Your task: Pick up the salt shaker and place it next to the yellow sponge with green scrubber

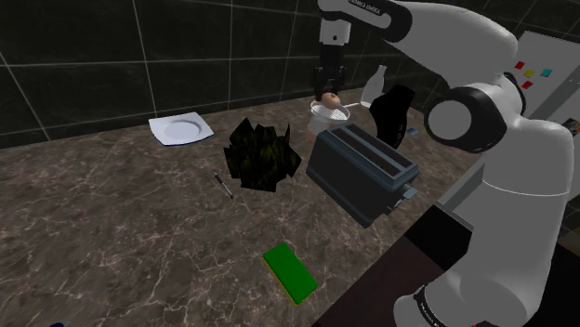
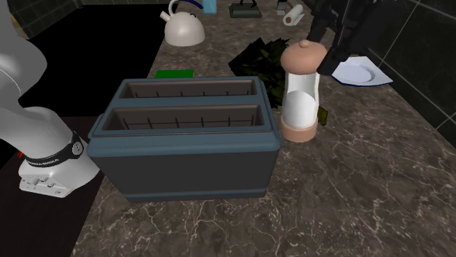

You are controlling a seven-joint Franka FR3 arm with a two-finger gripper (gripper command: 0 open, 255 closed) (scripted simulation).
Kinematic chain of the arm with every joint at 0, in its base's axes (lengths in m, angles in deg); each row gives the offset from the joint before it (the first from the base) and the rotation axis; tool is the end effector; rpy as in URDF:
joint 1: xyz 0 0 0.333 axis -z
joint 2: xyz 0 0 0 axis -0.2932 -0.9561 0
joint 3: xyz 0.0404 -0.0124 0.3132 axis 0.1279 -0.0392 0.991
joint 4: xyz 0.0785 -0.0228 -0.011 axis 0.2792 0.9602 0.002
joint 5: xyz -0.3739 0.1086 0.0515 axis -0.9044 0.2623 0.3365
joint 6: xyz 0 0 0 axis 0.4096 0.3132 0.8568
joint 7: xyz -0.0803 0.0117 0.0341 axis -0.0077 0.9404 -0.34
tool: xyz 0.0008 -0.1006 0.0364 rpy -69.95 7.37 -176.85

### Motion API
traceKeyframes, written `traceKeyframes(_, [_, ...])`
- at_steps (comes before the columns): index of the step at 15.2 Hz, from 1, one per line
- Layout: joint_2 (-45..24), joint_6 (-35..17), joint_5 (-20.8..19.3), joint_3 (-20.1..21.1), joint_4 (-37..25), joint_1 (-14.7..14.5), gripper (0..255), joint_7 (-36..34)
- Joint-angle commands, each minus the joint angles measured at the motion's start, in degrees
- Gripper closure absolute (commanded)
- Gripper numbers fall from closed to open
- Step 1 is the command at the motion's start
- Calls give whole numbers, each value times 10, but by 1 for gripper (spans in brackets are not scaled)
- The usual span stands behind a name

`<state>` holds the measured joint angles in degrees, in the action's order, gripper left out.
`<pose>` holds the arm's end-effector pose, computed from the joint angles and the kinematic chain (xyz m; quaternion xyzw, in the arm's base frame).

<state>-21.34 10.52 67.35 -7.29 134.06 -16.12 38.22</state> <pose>0.6584 -0.0588 0.5612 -0.9931 0.0043 0.1174 0.0028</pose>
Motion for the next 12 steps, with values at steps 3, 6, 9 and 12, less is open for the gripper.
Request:
traceKeyframes(3, [108,-25,-7,4,133,-23,255,-22])
traceKeyframes(6, [177,-30,-11,10,206,-37,255,-40])
traceKeyframes(9, [239,-27,-13,17,264,-49,255,-59])
traceKeyframes(12, [295,-18,-13,27,311,-60,255,-80])
